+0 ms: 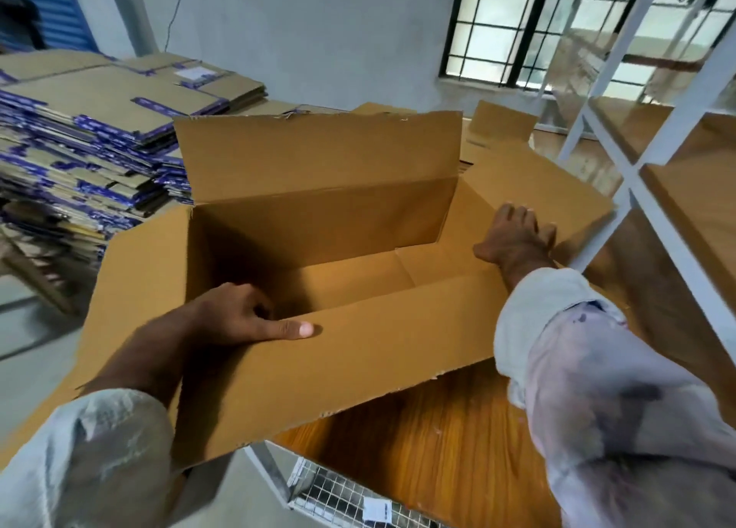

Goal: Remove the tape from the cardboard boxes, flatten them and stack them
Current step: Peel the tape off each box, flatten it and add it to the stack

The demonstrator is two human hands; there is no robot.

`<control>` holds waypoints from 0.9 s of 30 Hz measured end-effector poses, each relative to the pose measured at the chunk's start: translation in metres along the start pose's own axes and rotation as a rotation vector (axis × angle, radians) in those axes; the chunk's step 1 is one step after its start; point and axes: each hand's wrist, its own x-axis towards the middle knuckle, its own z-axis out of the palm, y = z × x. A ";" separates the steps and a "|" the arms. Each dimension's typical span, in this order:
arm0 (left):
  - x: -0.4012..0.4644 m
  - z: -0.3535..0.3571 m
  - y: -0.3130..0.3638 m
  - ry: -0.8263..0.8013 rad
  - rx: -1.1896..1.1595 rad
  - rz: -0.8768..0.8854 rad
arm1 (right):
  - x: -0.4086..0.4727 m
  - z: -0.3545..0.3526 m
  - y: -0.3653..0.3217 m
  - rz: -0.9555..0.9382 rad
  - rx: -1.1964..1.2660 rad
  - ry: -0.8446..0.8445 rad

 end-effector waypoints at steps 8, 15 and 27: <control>0.005 0.000 0.003 0.054 -0.019 -0.048 | 0.029 -0.003 -0.008 0.065 -0.098 0.098; 0.012 -0.010 -0.015 0.077 0.035 -0.015 | 0.042 0.019 0.003 -0.021 0.016 0.121; 0.017 -0.017 -0.018 0.036 0.059 -0.034 | 0.025 0.007 -0.006 0.014 0.176 -0.050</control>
